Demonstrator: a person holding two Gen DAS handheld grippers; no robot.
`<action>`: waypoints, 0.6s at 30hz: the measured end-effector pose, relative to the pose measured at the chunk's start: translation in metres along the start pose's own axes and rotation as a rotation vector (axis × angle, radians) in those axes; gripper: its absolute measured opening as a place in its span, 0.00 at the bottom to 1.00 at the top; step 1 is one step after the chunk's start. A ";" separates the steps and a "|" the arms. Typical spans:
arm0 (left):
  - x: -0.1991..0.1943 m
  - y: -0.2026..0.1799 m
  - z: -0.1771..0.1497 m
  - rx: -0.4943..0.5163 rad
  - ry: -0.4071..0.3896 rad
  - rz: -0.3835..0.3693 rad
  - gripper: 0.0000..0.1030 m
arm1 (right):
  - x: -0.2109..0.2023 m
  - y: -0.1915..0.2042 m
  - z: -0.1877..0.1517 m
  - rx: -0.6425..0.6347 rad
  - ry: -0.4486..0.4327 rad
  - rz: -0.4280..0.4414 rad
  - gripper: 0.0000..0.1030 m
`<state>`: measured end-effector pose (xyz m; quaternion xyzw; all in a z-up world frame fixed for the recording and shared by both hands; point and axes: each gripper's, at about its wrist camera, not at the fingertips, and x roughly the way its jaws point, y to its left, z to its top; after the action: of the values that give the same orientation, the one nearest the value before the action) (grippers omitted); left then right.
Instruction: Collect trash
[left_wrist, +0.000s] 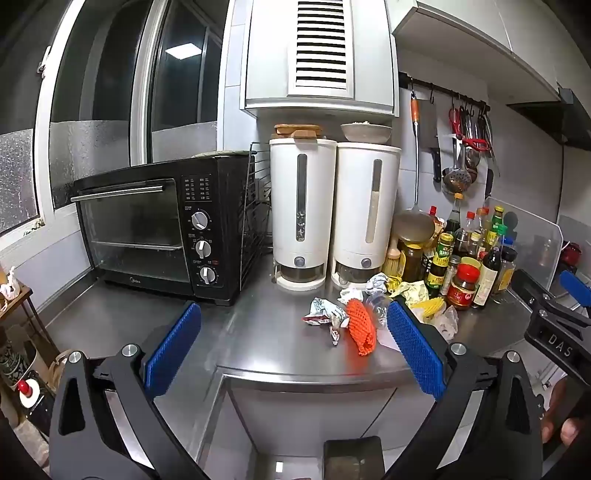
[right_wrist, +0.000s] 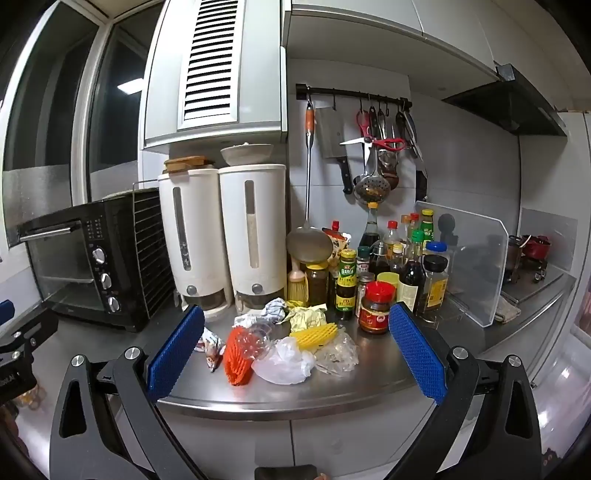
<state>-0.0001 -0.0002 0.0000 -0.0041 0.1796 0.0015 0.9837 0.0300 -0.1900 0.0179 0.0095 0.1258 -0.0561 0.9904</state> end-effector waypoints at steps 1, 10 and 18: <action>0.000 0.000 0.000 0.005 0.000 0.002 0.92 | 0.002 -0.002 0.000 0.004 0.004 0.001 0.97; 0.000 -0.002 0.000 0.006 0.003 0.003 0.92 | -0.002 -0.003 0.005 0.007 -0.007 0.005 0.97; 0.001 0.008 -0.003 0.000 0.002 -0.005 0.92 | -0.002 -0.003 0.005 0.003 -0.006 0.004 0.97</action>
<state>-0.0001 0.0080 -0.0028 -0.0048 0.1803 -0.0011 0.9836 0.0286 -0.1926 0.0233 0.0109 0.1225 -0.0542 0.9909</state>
